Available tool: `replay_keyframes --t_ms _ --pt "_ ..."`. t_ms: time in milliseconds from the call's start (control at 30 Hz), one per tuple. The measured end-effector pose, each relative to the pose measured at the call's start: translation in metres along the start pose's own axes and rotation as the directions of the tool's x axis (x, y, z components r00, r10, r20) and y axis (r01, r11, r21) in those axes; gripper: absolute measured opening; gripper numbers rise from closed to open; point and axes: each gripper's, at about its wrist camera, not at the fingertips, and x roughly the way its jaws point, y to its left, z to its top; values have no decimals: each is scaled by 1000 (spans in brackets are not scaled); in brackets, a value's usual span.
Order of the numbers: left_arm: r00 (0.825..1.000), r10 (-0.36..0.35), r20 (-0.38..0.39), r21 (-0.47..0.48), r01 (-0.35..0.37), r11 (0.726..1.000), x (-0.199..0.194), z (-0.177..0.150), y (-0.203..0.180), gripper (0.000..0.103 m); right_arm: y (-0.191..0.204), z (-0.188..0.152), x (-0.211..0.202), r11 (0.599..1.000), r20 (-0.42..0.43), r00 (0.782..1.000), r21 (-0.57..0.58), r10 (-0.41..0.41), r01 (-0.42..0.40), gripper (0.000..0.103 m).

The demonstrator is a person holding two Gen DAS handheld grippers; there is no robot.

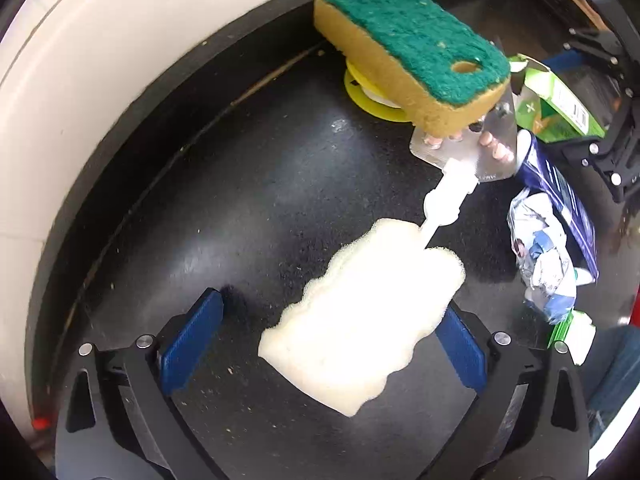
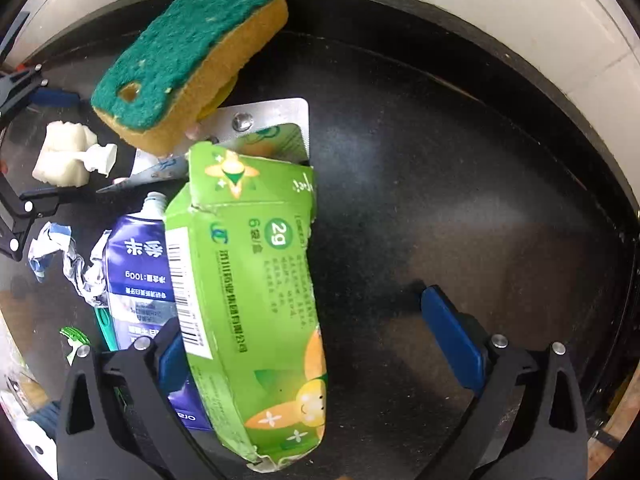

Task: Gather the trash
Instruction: 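Grasp the white foam piece with left tool while right tool grasps green juice carton, then carry the foam piece and green carton with both tools over the bin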

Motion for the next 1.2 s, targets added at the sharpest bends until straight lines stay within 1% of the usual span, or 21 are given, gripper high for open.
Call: replay_keyframes --t_ms 100,133,200,233,267,300,333,367,400,433,533,667,733,767,900,933,1000,1033,1100,1167,1200 --pt "999 -3 -33 22 3 1000 6 9 -5 98 3 5 2 1000 -6 1000 1 2 -2 98" --pt "999 -3 -43 12 4 1000 6 13 -7 98 3 7 3 1000 -12 1000 0 1 -1 98" --pt "1000 3 -22 -36 -4 999 7 20 -1 97 2 6 3 1000 -3 1000 1 2 -2 97" --pt "1000 9 8 -66 -8 998 5 18 -3 95 -2 7 4 1000 13 1000 -3 4 -4 87" --pt "1000 11 21 -75 -10 997 5 24 -6 91 -1 0 -2 1000 39 999 -4 5 -5 59" --pt "999 19 50 -90 -15 996 -2 23 -9 62 -4 -2 -11 1000 69 998 17 1 -2 41" --pt "997 32 66 -110 -24 994 -8 22 -10 30 -10 -5 -16 998 77 997 54 -13 9 43" --pt "998 34 50 -144 -27 989 -11 21 -10 30 -17 -10 -21 996 108 994 91 -12 3 42" --pt "999 8 49 -168 1 986 -12 19 -10 26 -23 -15 -24 992 127 992 124 -11 -5 42" --pt "999 -9 53 -202 19 979 -15 15 -11 24 -34 -23 -31 984 159 987 180 -18 -11 42" --pt "997 3 74 -251 16 968 -32 0 -18 24 -54 -44 -56 961 244 969 275 -39 -31 42" --pt "994 32 101 -301 -1 954 -56 -18 -29 24 -69 -65 -85 948 297 953 315 -57 -41 43" --pt "993 40 114 -329 -1 944 -63 -35 -36 24 -67 -69 -93 952 308 950 304 -60 -39 43" --pt "992 46 118 -344 -3 939 -67 -48 -35 24 -64 -70 -96 955 312 948 295 -59 -38 43" --pt "990 66 124 -404 -10 915 -77 -79 -46 24 -44 -73 -106 970 338 941 236 -22 -62 43" --pt "990 68 126 -413 -10 911 -78 -83 -47 24 -33 -81 -112 972 342 940 223 -13 -67 43" --pt "989 78 129 -437 -14 899 -88 -99 -48 24 -12 -74 -112 981 345 939 175 12 -77 43" --pt "988 84 131 -459 -14 889 -91 -109 -49 24 5 -70 -113 988 347 937 134 30 -82 43" --pt "986 88 138 -505 -6 863 -101 -127 -47 24 32 -65 -118 993 351 934 68 69 -99 43" --pt "983 105 147 -569 -3 822 -110 -150 -46 24 72 -50 -121 991 348 928 -17 131 -133 43" --pt "981 116 157 -612 5 791 -117 -169 -44 24 93 -45 -123 988 343 926 -61 157 -145 43"
